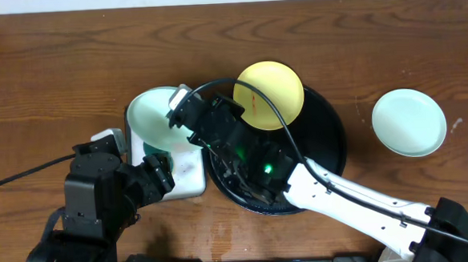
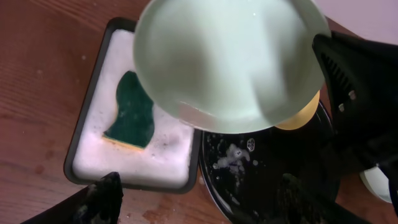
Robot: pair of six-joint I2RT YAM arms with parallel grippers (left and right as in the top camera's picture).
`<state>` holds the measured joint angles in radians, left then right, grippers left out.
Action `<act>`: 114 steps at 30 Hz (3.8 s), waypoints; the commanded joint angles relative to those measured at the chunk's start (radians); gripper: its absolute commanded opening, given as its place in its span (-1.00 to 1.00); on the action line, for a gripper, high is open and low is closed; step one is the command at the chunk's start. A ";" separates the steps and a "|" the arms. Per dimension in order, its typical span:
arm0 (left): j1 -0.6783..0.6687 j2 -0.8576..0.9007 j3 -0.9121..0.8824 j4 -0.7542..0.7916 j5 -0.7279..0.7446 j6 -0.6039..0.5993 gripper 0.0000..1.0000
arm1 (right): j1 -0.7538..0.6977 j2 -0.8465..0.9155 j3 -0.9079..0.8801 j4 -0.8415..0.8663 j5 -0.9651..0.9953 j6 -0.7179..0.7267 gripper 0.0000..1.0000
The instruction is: Clean dirty plates on tray and stack at the side
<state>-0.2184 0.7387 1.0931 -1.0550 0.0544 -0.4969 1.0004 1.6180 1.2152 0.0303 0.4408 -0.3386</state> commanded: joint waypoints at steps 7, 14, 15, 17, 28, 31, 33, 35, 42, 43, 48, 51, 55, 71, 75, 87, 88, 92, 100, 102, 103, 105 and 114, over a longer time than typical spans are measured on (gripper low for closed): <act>0.004 -0.001 0.013 -0.004 0.009 0.007 0.61 | 0.026 -0.032 0.017 0.039 0.046 -0.071 -0.98; 0.004 -0.001 0.013 -0.004 0.010 0.007 0.61 | 0.026 -0.032 0.017 0.059 0.046 -0.157 -0.98; 0.004 0.000 0.013 -0.004 0.009 0.007 0.61 | 0.028 -0.032 0.017 0.061 0.045 -0.185 -0.98; 0.004 -0.001 0.013 -0.004 0.009 0.007 0.61 | 0.027 -0.032 0.017 0.074 0.075 -0.283 -0.98; 0.004 0.000 0.013 -0.004 0.009 0.006 0.61 | 0.037 -0.032 0.017 0.083 0.057 -0.266 -0.98; 0.004 -0.001 0.013 -0.004 0.009 0.006 0.61 | 0.037 -0.032 0.017 0.090 0.069 -0.231 -0.98; 0.004 -0.001 0.013 -0.004 0.009 0.007 0.61 | 0.040 -0.032 0.017 0.085 0.060 -0.262 -0.98; 0.004 -0.001 0.013 -0.004 0.009 0.006 0.61 | 0.040 -0.032 0.017 0.099 0.100 -0.285 -0.98; 0.004 -0.001 0.013 -0.004 0.009 0.007 0.61 | 0.037 -0.032 0.017 0.101 0.105 -0.209 -0.98; 0.004 -0.001 0.013 -0.004 0.009 0.007 0.61 | 0.038 -0.032 0.017 0.093 0.084 -0.190 -0.98; 0.004 -0.001 0.013 -0.004 0.010 0.007 0.61 | 0.039 -0.032 0.017 0.133 0.222 -0.158 -0.98; 0.004 0.000 0.013 -0.004 0.009 0.007 0.61 | 0.041 -0.032 0.017 0.142 0.205 -0.223 -0.98; 0.004 -0.001 0.013 -0.004 0.009 0.007 0.61 | 0.037 -0.032 0.017 0.132 0.181 -0.161 -0.98; 0.004 -0.001 0.013 -0.004 0.009 0.007 0.61 | 0.027 -0.031 0.017 0.103 0.254 -0.044 -0.98; 0.004 -0.001 0.013 -0.004 0.009 0.006 0.61 | 0.041 -0.034 0.017 0.056 0.202 -0.254 -0.98; 0.004 -0.001 0.013 -0.004 0.009 0.006 0.61 | -0.021 -0.045 0.017 -0.181 0.330 0.202 -0.98; 0.004 0.000 0.013 -0.004 0.009 0.007 0.61 | -0.037 -0.047 0.017 -0.222 0.372 0.292 -0.98; 0.004 -0.001 0.013 -0.004 0.009 0.006 0.61 | -0.141 -0.078 0.017 -0.443 0.290 0.649 -0.98; 0.004 -0.001 0.013 -0.004 0.010 0.006 0.61 | -0.534 -0.196 0.017 -0.742 -0.203 0.761 -0.98; 0.004 0.000 0.013 -0.004 0.009 0.006 0.61 | -0.669 -0.223 0.017 -0.788 -0.290 0.761 -0.98; 0.004 -0.001 0.013 -0.004 0.009 0.006 0.61 | -0.741 -0.232 0.017 -0.808 -0.331 0.761 -0.98; 0.004 -0.001 0.013 -0.004 0.009 0.007 0.62 | -0.885 -0.235 0.017 -0.846 -0.384 0.761 -0.98; 0.004 -0.001 0.013 -0.004 0.009 0.006 0.61 | -1.397 -0.136 0.013 -0.906 -0.413 0.768 -0.98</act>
<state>-0.2184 0.7387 1.0931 -1.0554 0.0544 -0.4969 -0.3122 1.4414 1.2228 -0.8711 0.0685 0.4068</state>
